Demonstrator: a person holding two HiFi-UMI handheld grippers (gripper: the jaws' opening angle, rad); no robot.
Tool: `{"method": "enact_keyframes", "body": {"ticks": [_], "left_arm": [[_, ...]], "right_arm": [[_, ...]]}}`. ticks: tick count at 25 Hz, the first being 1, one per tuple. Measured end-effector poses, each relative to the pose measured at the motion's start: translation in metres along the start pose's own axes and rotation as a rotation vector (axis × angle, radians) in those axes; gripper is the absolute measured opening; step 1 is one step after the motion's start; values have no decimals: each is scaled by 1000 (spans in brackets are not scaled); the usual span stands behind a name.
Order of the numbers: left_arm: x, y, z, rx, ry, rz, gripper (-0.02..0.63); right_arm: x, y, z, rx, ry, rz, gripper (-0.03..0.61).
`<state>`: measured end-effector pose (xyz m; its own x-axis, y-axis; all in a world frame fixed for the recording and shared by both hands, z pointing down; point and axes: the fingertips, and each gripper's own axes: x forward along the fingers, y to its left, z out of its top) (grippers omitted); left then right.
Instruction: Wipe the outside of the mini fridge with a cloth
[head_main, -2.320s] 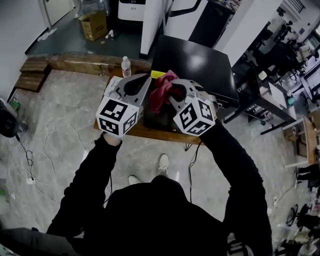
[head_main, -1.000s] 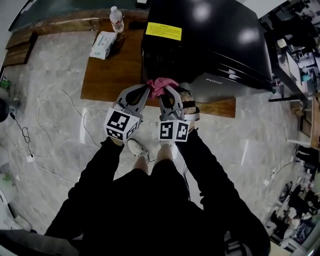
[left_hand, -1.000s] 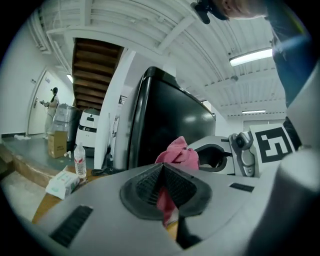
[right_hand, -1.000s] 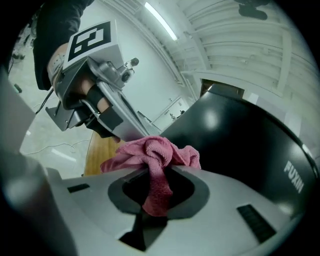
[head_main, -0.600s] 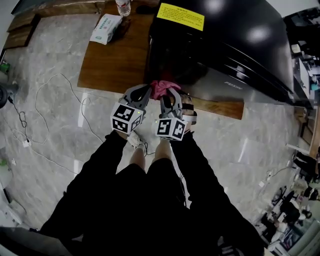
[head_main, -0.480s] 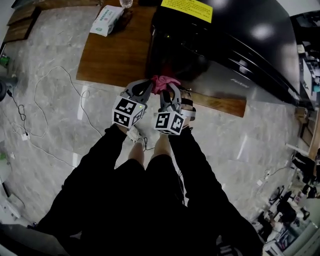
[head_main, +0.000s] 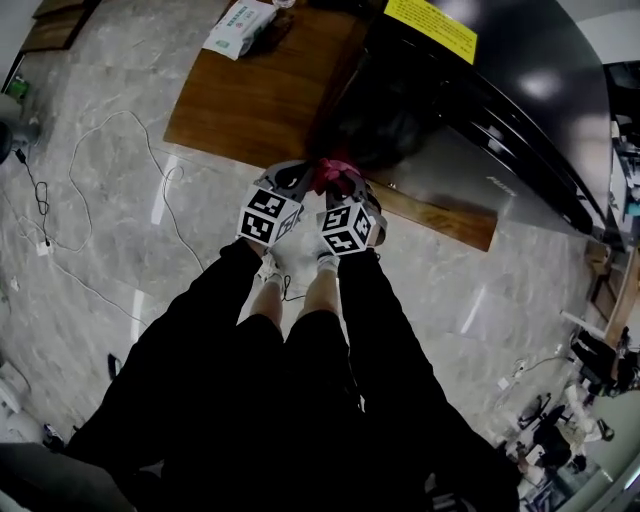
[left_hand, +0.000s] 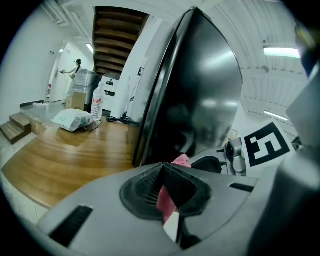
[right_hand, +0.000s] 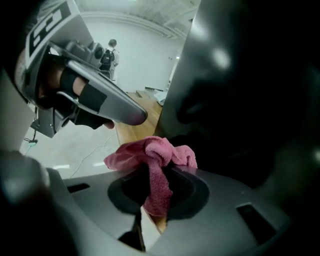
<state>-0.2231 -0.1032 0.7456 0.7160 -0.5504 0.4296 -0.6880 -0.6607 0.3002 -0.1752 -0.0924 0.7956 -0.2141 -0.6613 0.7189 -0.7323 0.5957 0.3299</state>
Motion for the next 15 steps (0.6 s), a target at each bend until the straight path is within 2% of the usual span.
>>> {"method": "enact_keyframes", "body": {"ticks": [3, 6, 10, 15], "left_arm": [[-28, -2, 18, -6, -48, -13, 6], [-65, -17, 46, 20, -97, -35, 6], [-106, -55, 109, 148, -195, -110, 6], [-140, -139, 183, 249, -312, -248, 6]], "right_arm": [[-33, -4, 29, 24, -127, 7, 75], [-90, -9, 56, 65, -225, -30, 77], [-171, -30, 93, 169, -348, -125, 77], [-271, -71, 118, 294, -453, -288, 78]]}}
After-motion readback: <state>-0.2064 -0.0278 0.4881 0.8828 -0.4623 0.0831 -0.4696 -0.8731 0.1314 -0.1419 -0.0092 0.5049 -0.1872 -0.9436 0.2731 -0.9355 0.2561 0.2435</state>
